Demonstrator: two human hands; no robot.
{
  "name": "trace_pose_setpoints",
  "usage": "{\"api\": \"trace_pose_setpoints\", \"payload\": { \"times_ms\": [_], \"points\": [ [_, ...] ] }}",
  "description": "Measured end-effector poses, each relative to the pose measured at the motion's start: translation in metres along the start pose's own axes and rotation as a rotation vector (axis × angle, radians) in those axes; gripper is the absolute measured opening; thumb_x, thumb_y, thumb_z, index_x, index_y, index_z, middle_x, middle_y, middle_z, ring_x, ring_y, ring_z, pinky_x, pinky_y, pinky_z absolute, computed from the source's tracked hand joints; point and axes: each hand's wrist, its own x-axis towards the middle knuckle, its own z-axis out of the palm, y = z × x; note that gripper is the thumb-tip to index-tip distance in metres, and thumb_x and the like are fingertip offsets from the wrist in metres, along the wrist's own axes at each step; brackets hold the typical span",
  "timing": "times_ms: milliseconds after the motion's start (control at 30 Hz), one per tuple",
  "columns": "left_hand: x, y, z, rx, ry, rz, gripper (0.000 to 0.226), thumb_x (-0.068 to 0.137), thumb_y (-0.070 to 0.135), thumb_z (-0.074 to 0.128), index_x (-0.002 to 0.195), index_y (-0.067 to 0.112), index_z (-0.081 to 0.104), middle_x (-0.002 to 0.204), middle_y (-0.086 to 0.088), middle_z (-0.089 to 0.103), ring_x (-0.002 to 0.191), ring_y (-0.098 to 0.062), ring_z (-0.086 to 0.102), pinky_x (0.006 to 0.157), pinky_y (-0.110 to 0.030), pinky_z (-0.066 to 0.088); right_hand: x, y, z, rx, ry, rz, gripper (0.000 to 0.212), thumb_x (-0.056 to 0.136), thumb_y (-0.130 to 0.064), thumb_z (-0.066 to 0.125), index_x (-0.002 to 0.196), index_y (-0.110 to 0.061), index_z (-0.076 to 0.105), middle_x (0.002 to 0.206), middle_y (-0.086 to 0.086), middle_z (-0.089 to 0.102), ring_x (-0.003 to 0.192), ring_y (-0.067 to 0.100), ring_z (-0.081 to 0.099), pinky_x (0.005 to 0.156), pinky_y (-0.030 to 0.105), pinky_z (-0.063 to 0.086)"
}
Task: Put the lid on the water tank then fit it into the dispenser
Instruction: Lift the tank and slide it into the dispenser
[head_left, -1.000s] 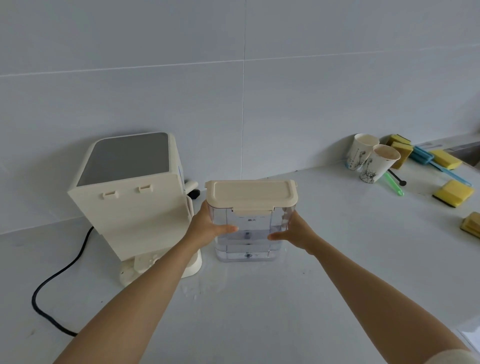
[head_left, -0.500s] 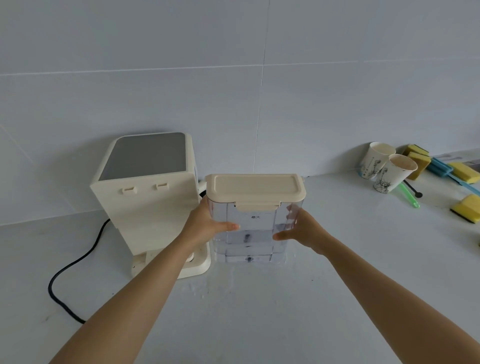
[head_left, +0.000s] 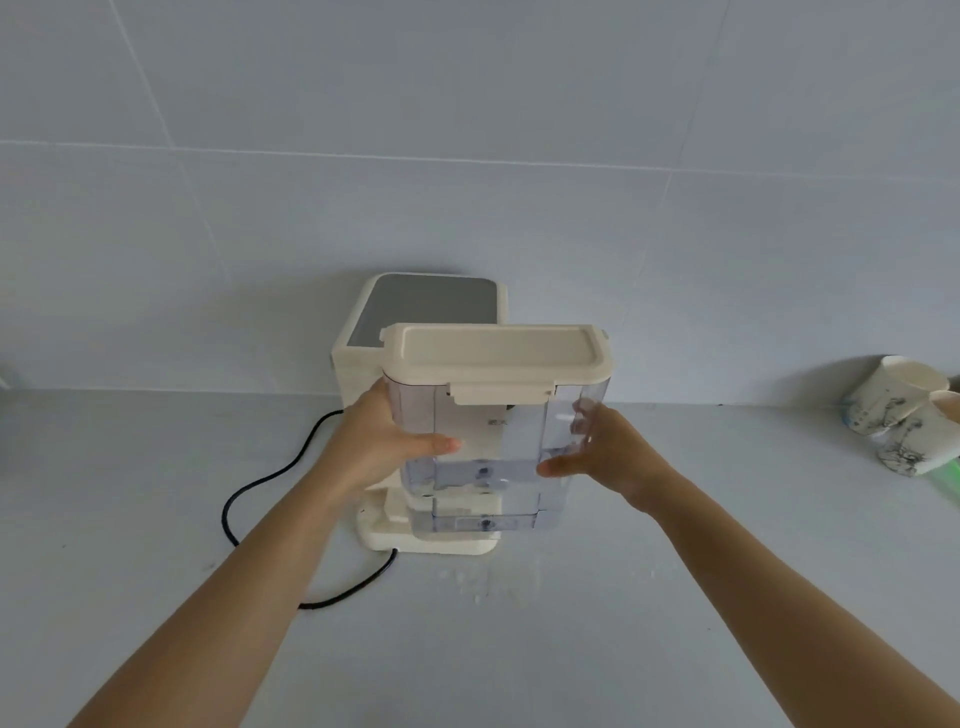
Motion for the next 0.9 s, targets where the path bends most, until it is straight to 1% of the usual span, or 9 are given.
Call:
{"api": "trace_pose_setpoints", "payload": {
  "times_ms": [133,233,333,400,467,533,700,800,900],
  "points": [
    [0.002,-0.007,-0.026,-0.013,0.042,-0.014,0.084,0.051,0.022,0.087,0.126,0.020,0.050,0.123,0.002,0.062,0.115,-0.016,0.055,0.096,-0.029,0.041,0.018,-0.013,0.026,0.007,-0.018,-0.021,0.064,0.056,-0.007,0.081,0.113,-0.015,0.053,0.112,0.004,0.063,0.111,0.026,0.056,0.101,0.043,0.044],
    [0.005,-0.010,-0.041,-0.011,0.083,-0.029,0.072,0.059,0.011,0.084,0.123,0.012,0.051,0.123,-0.018,0.060,0.113,-0.029,0.056,0.083,-0.024,0.040,0.028,-0.022,0.039,0.021,-0.028,-0.033,0.055,0.060,-0.001,0.077,0.105,-0.023,0.052,0.106,0.001,0.062,0.108,0.024,0.054,0.096,0.036,0.044],
    [0.009,-0.015,-0.053,-0.025,0.074,-0.038,0.070,0.056,0.013,0.085,0.119,0.009,0.054,0.118,-0.023,0.061,0.115,-0.032,0.056,0.076,-0.021,0.044,0.036,-0.029,0.048,0.045,-0.058,-0.034,0.060,0.061,0.002,0.075,0.107,-0.026,0.049,0.111,0.001,0.060,0.110,0.023,0.053,0.092,0.032,0.041],
    [0.014,-0.019,-0.059,-0.038,0.041,-0.035,0.081,0.046,0.024,0.087,0.120,0.013,0.055,0.109,-0.011,0.067,0.107,-0.023,0.062,0.086,-0.026,0.048,0.041,-0.031,0.054,0.063,-0.046,-0.023,0.066,0.059,0.000,0.077,0.112,-0.025,0.048,0.119,0.004,0.060,0.114,0.025,0.052,0.098,0.037,0.043],
    [0.018,-0.021,-0.061,-0.050,0.026,-0.029,0.074,0.051,0.017,0.086,0.119,0.015,0.055,0.093,0.011,0.064,0.087,-0.006,0.061,0.078,-0.019,0.047,0.043,-0.032,0.058,0.075,-0.033,-0.027,0.067,0.058,0.001,0.076,0.111,-0.028,0.046,0.121,0.005,0.060,0.115,0.025,0.053,0.101,0.041,0.043],
    [0.023,-0.024,-0.061,-0.054,0.021,-0.025,0.066,0.056,0.009,0.085,0.114,0.016,0.055,0.086,0.014,0.060,0.083,-0.005,0.058,0.073,-0.014,0.043,0.044,-0.032,0.060,0.073,-0.023,-0.032,0.065,0.060,0.003,0.075,0.108,-0.030,0.045,0.119,0.005,0.060,0.114,0.024,0.054,0.101,0.040,0.043],
    [0.031,-0.034,-0.061,-0.041,-0.006,-0.044,0.089,0.039,0.030,0.087,0.120,0.015,0.055,0.118,-0.007,0.065,0.103,-0.021,0.060,0.099,-0.037,0.046,0.046,-0.028,0.064,0.078,-0.003,-0.019,0.064,0.061,0.004,0.074,0.107,-0.030,0.045,0.116,0.005,0.061,0.112,0.025,0.055,0.101,0.042,0.043],
    [0.037,-0.039,-0.061,-0.025,-0.030,-0.028,0.096,0.032,0.041,0.084,0.121,0.020,0.054,0.115,-0.003,0.067,0.102,-0.020,0.061,0.101,-0.042,0.046,0.047,-0.024,0.068,0.077,0.012,-0.003,0.063,0.062,0.003,0.074,0.107,-0.029,0.044,0.113,0.003,0.061,0.110,0.025,0.055,0.098,0.039,0.044],
    [0.040,-0.044,-0.062,0.003,-0.051,-0.036,0.089,0.039,0.032,0.087,0.121,0.017,0.054,0.102,-0.004,0.068,0.099,-0.028,0.063,0.096,-0.036,0.048,0.047,-0.020,0.072,0.080,0.028,0.004,0.063,0.062,0.003,0.075,0.107,-0.029,0.044,0.112,0.002,0.060,0.110,0.026,0.056,0.096,0.036,0.044]
  ]
}}
